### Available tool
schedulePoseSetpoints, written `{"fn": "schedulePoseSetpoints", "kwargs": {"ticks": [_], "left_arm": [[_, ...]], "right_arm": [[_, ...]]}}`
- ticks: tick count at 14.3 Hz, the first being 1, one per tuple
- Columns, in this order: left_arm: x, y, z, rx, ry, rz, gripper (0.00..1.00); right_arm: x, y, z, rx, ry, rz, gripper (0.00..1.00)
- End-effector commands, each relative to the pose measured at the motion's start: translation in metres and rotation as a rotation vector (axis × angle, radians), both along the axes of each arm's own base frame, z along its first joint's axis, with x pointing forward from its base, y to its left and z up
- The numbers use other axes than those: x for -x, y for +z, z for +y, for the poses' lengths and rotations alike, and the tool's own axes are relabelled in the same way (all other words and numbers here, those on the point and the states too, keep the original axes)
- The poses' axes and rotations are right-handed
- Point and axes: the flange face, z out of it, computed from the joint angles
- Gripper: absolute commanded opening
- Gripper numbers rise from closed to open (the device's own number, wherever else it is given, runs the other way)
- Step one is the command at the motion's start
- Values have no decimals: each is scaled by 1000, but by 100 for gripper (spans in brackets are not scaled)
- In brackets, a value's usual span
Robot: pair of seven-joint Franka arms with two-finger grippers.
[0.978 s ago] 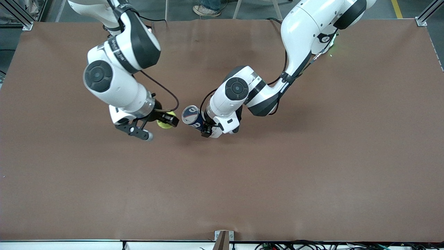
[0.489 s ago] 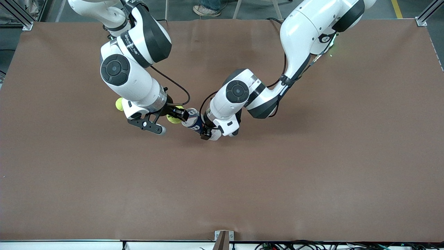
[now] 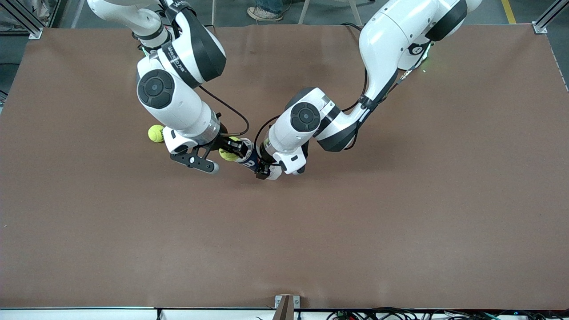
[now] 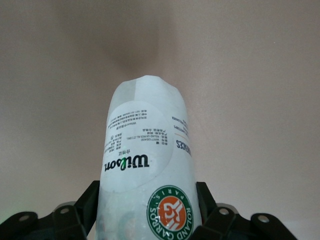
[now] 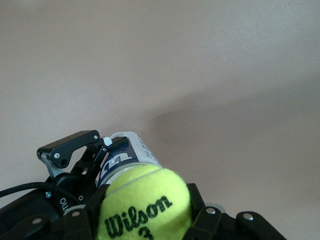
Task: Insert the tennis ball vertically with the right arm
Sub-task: 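Push the tennis ball into the can opening with the right gripper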
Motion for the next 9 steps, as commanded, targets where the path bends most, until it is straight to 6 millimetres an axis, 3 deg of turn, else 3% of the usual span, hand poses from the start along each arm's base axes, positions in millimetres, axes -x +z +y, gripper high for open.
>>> {"fn": "schedulePoseSetpoints", "kwargs": {"ticks": [1,3,5,9], "left_arm": [[-2,2,-5,28,-9,-1,80],[-2,2,-5,27,-8,1,80],[-2,2,-5,28,-9,-1,80],[-3,1,-5,27,-6,0,80]], "right_arm": [[4,-2,8,-14,-5,4,41],[5,-2,10,-14,-2,4,48],[5,-2,10,-13,0,2,100],[3,6,8,-19,-3,-4,100]]}}
